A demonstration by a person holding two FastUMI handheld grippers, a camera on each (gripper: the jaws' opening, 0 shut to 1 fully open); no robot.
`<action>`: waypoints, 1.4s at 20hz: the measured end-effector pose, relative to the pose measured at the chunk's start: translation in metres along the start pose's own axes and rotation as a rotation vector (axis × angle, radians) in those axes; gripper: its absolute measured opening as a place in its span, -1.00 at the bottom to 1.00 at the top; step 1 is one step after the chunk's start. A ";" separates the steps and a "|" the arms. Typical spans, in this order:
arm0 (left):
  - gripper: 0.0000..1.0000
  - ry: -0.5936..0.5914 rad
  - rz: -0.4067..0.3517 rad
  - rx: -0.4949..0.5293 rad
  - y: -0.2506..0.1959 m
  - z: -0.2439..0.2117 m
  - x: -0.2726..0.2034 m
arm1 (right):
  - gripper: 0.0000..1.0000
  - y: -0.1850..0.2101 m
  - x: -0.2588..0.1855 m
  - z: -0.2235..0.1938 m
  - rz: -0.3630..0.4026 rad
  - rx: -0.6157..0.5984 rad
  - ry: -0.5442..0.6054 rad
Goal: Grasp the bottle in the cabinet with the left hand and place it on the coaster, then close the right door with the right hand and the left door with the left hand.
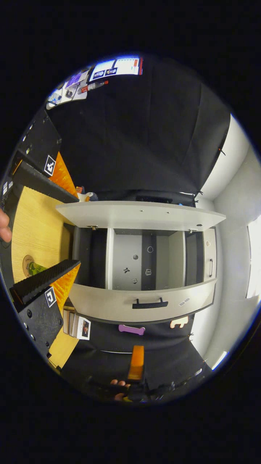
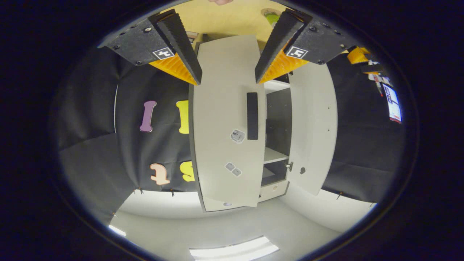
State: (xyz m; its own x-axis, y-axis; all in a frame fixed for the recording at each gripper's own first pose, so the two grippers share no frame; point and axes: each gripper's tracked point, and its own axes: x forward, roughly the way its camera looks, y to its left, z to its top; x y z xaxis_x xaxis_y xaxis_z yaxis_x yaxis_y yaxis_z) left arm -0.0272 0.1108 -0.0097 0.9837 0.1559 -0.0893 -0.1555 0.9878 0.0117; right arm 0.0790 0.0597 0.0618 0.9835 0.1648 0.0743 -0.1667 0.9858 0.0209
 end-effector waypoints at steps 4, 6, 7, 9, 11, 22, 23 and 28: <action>0.90 -0.029 0.064 -0.030 0.040 0.031 0.032 | 0.93 -0.012 -0.054 -0.057 -0.055 -0.032 0.024; 0.90 -0.033 0.102 -0.017 0.069 0.051 0.057 | 0.93 -0.014 -0.072 -0.088 -0.060 -0.029 0.109; 0.90 -0.029 0.110 -0.013 0.080 0.061 0.070 | 0.90 -0.020 -0.081 -0.096 -0.078 -0.016 0.137; 0.90 -0.068 0.146 0.016 0.113 0.094 0.098 | 0.94 -0.031 -0.095 -0.098 -0.114 0.022 0.135; 0.90 -0.105 0.221 0.047 0.147 0.118 0.125 | 0.94 -0.041 -0.101 -0.099 -0.147 0.054 0.138; 0.90 -0.087 0.264 -0.063 0.200 0.144 0.234 | 0.94 -0.063 -0.096 -0.093 -0.213 0.091 0.127; 0.90 -0.094 0.275 -0.057 0.203 0.147 0.233 | 0.94 -0.063 -0.094 -0.094 -0.212 0.098 0.131; 0.84 -0.081 0.216 -0.096 0.190 0.142 0.237 | 0.94 -0.063 -0.089 -0.100 -0.194 0.120 0.150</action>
State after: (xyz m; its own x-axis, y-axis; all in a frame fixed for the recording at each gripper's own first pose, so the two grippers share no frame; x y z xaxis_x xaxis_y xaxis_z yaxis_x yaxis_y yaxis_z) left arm 0.1888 0.3360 0.1132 0.9301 0.3671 -0.0152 -0.3672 0.9273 -0.0731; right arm 0.0094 -0.0139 -0.0461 0.9957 -0.0154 -0.0909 0.0280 0.9899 0.1392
